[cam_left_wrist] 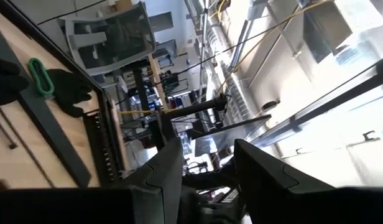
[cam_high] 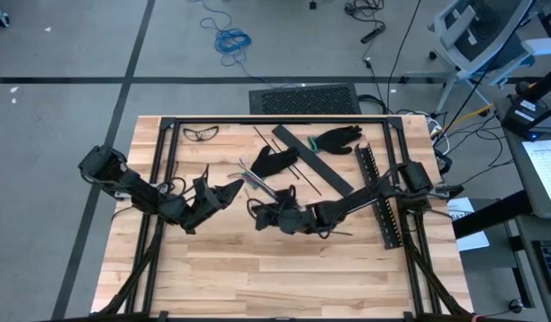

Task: Ziptie cables
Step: Wrap the black zip tie on the cable

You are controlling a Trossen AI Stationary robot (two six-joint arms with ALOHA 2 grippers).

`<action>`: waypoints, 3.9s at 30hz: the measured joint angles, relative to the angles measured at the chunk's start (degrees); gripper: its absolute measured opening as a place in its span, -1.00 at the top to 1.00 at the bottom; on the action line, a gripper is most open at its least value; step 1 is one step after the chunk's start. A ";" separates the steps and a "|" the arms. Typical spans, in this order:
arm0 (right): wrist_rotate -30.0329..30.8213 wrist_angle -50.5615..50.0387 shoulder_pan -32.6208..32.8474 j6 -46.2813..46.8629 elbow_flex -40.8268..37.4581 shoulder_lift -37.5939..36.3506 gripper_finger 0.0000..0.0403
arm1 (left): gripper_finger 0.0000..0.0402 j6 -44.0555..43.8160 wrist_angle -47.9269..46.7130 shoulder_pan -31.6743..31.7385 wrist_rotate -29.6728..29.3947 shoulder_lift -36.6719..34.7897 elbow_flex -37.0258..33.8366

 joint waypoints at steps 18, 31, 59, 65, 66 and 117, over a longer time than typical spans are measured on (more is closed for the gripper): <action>-7.68 -15.07 9.32 0.97 5.67 0.26 1.00 | 0.30 0.05 0.19 0.00 1.83 -0.87 0.00; -25.99 -1.48 9.12 -10.35 5.64 -0.01 1.00 | 0.30 7.67 0.19 0.79 0.24 -0.87 0.00; -20.75 -10.47 4.44 -10.80 5.64 -1.26 0.12 | 0.30 10.62 0.23 0.60 11.56 -5.26 0.00; -27.27 -24.55 2.67 -15.28 5.71 -6.66 0.03 | 0.30 10.61 0.24 0.27 12.80 -5.48 0.00; -28.13 -32.15 2.98 -14.82 5.71 -7.83 0.04 | 0.30 10.68 0.22 0.12 13.09 -5.47 0.00; -24.19 -55.13 6.43 -39.31 5.60 1.74 0.14 | 0.30 7.55 -26.36 -0.09 14.76 -5.42 0.00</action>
